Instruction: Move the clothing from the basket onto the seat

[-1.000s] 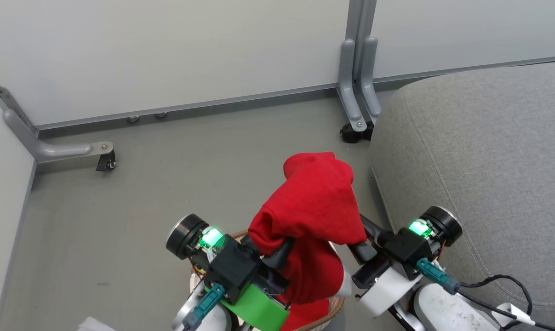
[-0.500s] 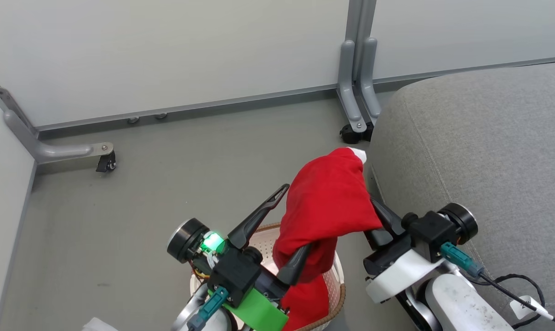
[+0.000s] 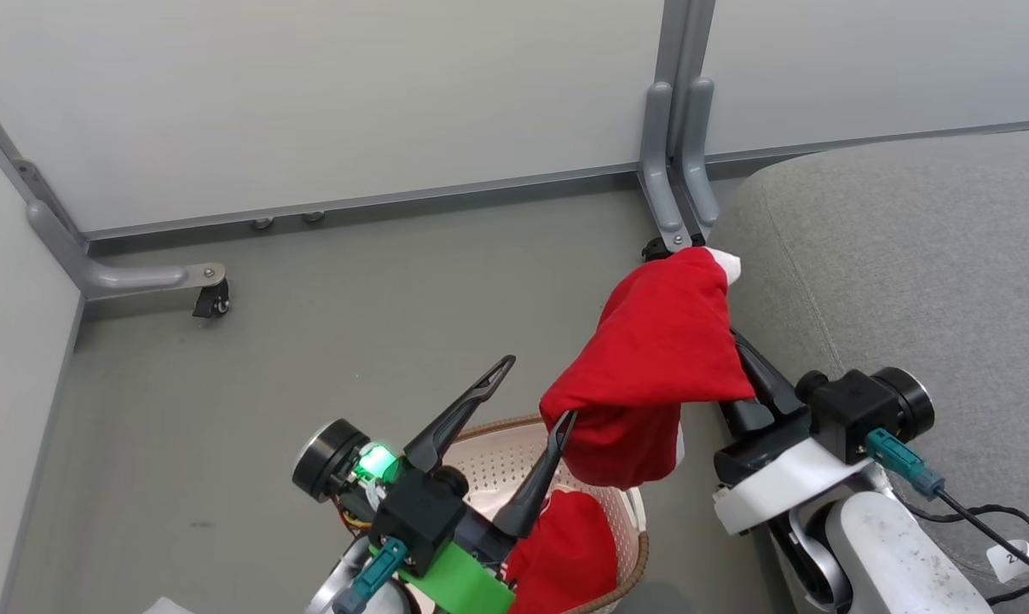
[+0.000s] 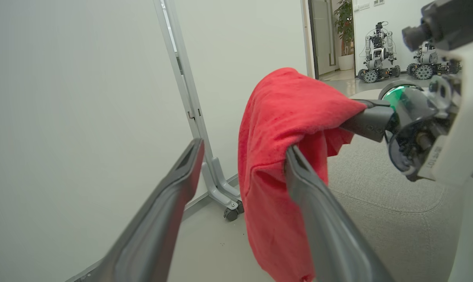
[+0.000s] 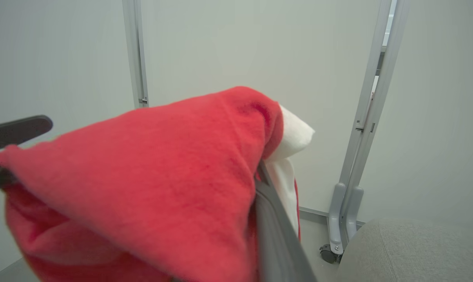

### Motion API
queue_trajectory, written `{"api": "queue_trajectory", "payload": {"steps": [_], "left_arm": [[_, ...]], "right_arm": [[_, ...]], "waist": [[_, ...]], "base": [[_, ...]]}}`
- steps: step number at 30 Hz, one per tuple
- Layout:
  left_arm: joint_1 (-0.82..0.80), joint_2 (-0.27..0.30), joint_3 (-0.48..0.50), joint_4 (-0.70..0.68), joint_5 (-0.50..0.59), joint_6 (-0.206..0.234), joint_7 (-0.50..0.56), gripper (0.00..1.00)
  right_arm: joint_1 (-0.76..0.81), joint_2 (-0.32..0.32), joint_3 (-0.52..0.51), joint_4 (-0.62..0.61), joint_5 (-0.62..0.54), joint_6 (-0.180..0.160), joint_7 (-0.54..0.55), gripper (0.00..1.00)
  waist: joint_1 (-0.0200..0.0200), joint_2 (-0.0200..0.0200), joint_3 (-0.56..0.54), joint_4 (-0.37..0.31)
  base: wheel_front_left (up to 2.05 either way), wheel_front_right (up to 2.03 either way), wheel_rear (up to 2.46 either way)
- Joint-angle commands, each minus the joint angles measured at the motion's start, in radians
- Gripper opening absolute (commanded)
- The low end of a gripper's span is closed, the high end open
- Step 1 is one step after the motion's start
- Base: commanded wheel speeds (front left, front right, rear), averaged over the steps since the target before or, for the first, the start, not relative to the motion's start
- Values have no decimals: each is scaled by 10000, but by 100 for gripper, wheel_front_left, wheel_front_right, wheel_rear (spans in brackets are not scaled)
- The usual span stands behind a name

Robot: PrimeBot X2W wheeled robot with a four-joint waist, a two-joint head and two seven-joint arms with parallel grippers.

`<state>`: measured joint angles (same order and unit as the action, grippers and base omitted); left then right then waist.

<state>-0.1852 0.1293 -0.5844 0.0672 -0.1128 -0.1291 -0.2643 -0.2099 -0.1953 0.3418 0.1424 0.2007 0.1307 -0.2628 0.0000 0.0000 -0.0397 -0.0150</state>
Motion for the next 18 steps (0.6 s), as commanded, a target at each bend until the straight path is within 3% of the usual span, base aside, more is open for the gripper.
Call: {"api": "queue_trajectory", "payload": {"steps": [1,7,18], "left_arm": [[182,74,89,7,53,-27,-1,100],[578,60,694,51,-75,-27,-1,100],[1606,-264,2766,486,-443,-23,-3,100]], "right_arm": [[124,-32,-71,-17,-5,1,-31,0],[314,-5,-366,-94,-141,1,-31,0],[770,176,-845,-193,-161,1,-31,0]], "waist": [[0,0,-22,37],[0,0,-92,112],[0,0,-206,98]], "base": [[0,0,0],[0,0,0],[0,0,0]]}}
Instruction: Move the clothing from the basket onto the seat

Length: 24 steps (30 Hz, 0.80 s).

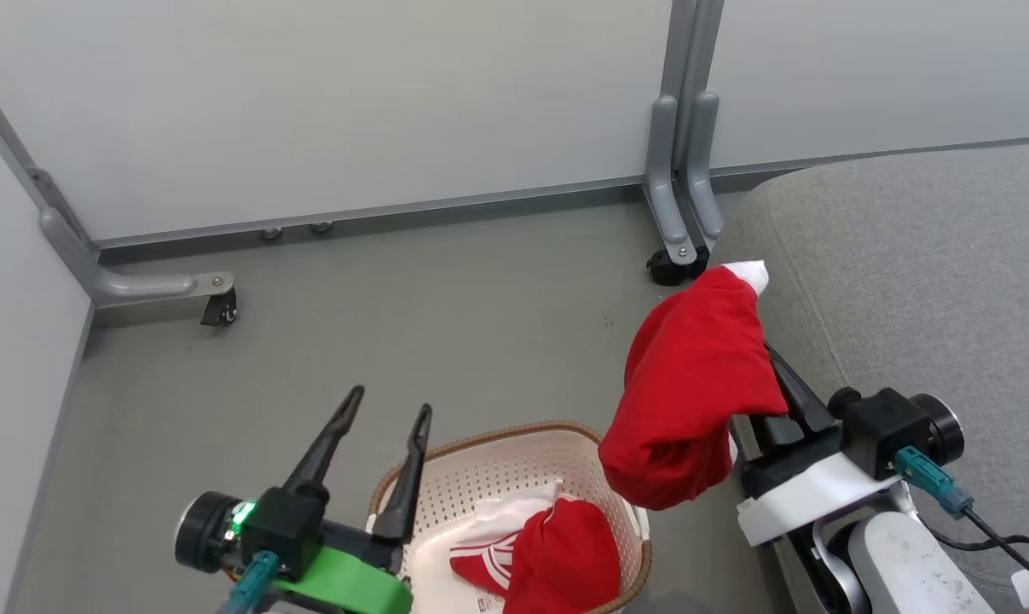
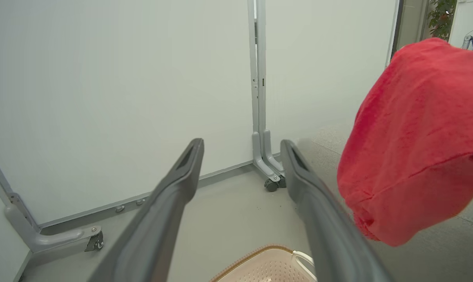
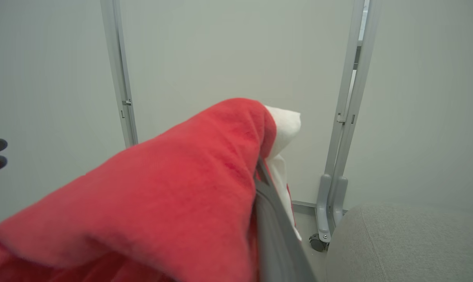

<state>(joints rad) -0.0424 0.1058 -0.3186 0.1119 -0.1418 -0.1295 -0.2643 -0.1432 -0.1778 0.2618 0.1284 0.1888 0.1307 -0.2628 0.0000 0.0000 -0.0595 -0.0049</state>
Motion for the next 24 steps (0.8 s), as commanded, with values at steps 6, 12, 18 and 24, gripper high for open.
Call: {"api": "queue_trajectory", "payload": {"steps": [6,12,18,24], "left_arm": [[643,-259,1345,495,46,-9,-3,100],[949,-484,2327,952,-250,56,-1,100],[1118,-546,2633,1261,-389,7,-1,100],[1248,-552,2581,1471,-746,-11,-1,100]], "right_arm": [[324,97,-330,-125,-58,1,-31,0],[437,168,-553,-182,-69,1,-31,0],[579,278,-751,-194,-102,1,-31,0],[662,343,-837,-175,-106,1,-31,0]], "waist": [[0,0,-36,-9],[0,0,-1,4],[0,0,38,41],[0,0,49,45]], "base": [[0,0,0],[0,0,0],[0,0,0],[0,0,0]]}}
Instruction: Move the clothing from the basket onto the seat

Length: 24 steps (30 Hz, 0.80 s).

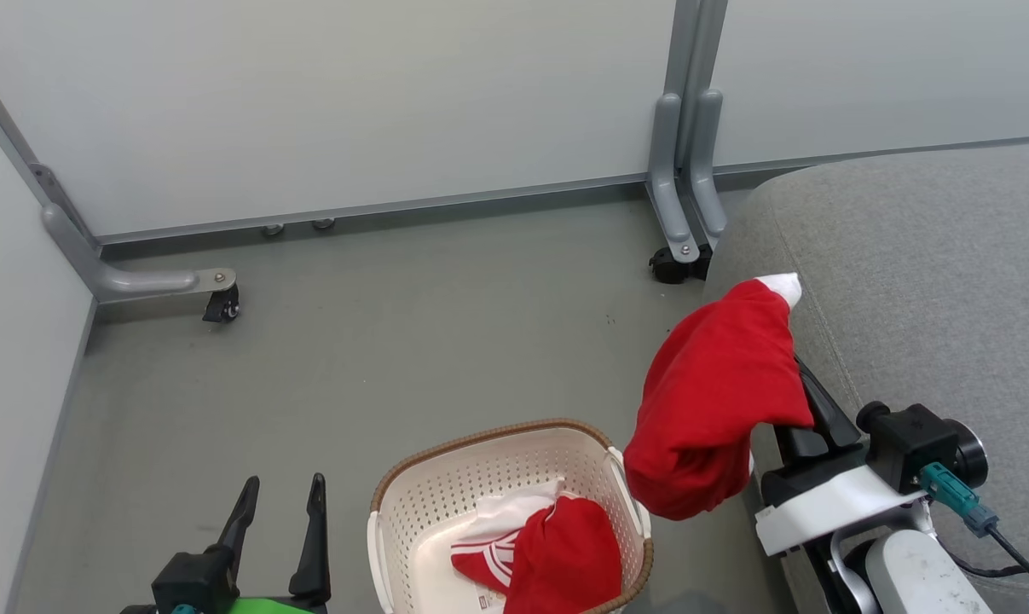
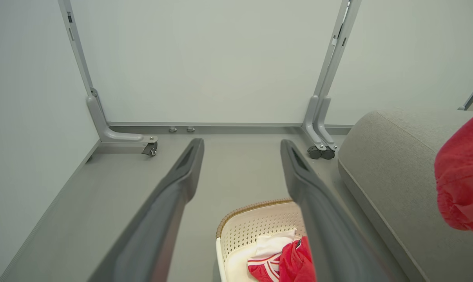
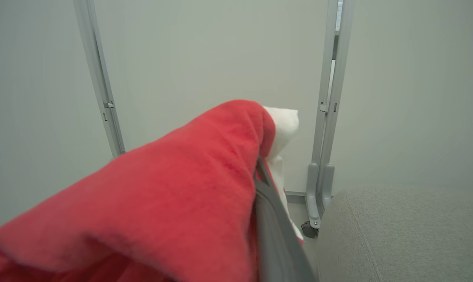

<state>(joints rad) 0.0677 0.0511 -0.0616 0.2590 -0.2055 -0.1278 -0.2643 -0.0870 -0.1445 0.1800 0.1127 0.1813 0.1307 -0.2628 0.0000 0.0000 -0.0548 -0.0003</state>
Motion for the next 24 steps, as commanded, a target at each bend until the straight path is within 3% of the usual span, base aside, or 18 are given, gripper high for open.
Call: {"api": "queue_trajectory", "payload": {"steps": [1,15,24], "left_arm": [[155,-5,-17,38,-130,-30,-1,100],[103,-4,-44,181,-160,-37,-3,100],[40,0,-192,151,-149,-39,-3,100]], "right_arm": [[112,19,-18,-26,-43,1,-31,0],[49,22,38,13,-17,1,-31,0],[-154,-34,-102,-67,-44,1,-31,0]], "waist": [[0,0,6,-3],[0,0,74,-99],[0,0,211,-877]], "base": [[0,0,0],[0,0,0],[0,0,0]]}}
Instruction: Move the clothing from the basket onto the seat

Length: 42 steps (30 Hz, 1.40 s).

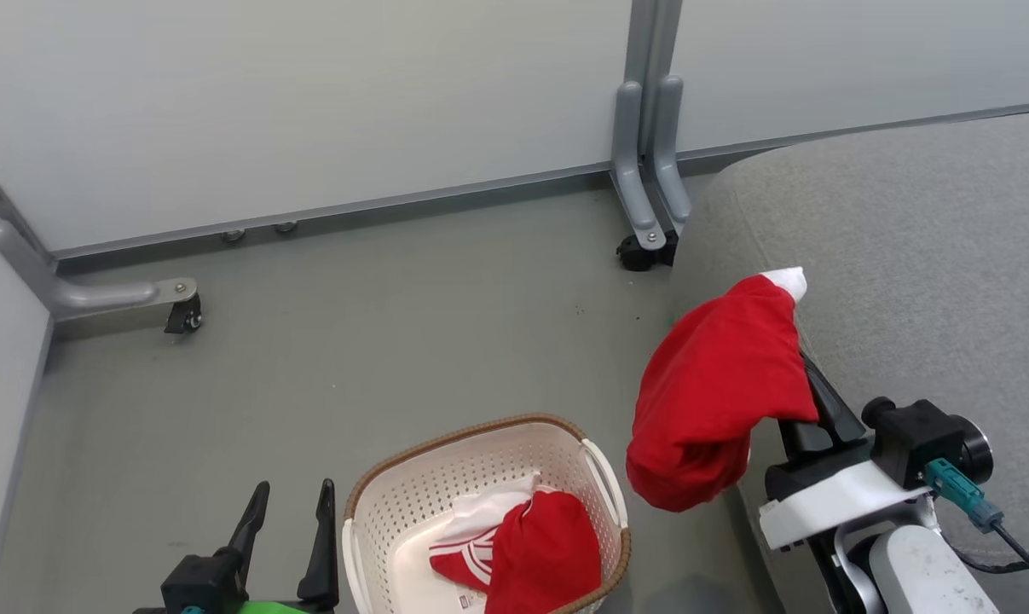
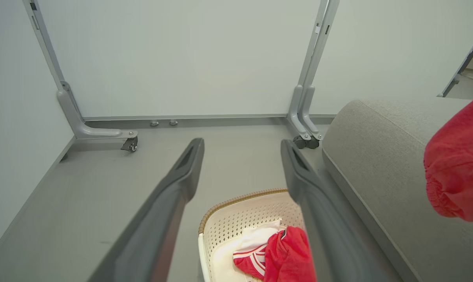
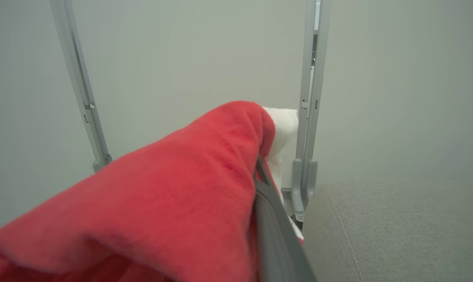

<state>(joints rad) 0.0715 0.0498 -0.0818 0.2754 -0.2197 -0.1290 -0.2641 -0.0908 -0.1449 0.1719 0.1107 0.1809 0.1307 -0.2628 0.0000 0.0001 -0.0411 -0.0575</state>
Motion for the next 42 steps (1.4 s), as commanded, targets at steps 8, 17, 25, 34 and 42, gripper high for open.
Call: {"api": "queue_trajectory", "payload": {"steps": [8,17,25,34,42], "left_arm": [[-196,16,36,-96,-11,-27,-4,100],[-446,18,10,-92,-105,-28,-4,100],[-1170,27,-555,64,89,-28,-4,100],[-2135,228,-1634,579,32,-28,-4,100],[-2454,436,-2286,723,-135,-28,-4,100]], "right_arm": [[-215,-71,-166,-111,-85,1,-31,0],[-349,-71,-489,-172,-11,1,-31,0],[-113,144,-1294,-583,-182,1,-31,0],[516,596,-2513,-1337,-422,1,-31,0],[823,818,-2879,-1554,-522,1,-31,0]], "waist": [[0,-1,367,-1699],[0,-1,585,-3532],[0,-1,1173,-4469],[0,-1,1695,-4799],[0,-1,1769,-4837]], "base": [[0,0,0],[0,0,0],[0,0,0],[0,0,0],[3,3,3]]}}
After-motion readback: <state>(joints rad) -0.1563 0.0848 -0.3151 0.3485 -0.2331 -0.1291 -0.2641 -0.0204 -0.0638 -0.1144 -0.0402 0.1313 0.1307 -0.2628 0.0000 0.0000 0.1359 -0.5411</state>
